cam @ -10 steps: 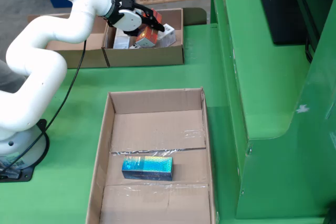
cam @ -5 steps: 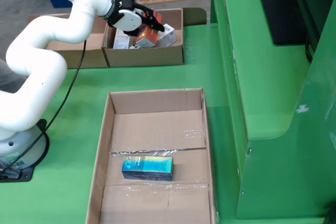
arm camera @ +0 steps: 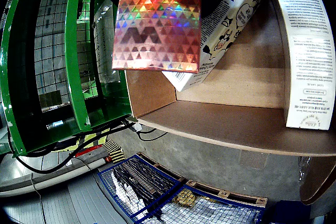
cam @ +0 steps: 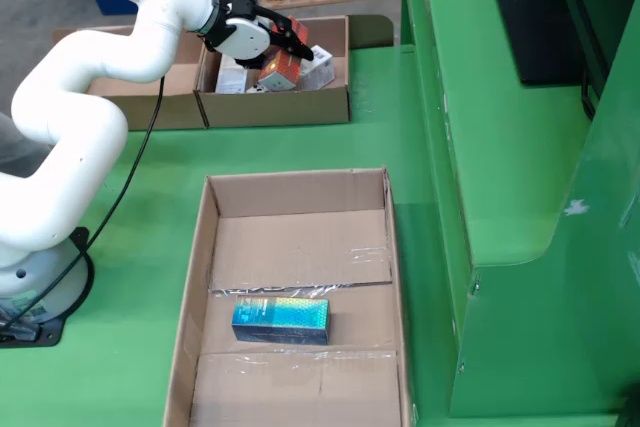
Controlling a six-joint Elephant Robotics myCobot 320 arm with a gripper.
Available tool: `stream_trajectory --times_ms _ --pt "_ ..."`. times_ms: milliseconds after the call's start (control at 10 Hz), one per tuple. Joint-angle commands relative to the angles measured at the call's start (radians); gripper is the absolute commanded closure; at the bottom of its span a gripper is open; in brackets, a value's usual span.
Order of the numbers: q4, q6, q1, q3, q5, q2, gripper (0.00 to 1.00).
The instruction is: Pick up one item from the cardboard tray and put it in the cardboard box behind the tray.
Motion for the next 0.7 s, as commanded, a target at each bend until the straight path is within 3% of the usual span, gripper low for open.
stream_trajectory --times_ms 0,600 --pt "0.012 -0.001 0.005 0.026 -0.010 0.025 1.00" --pt "0.012 -0.001 0.005 0.026 -0.010 0.025 0.40"
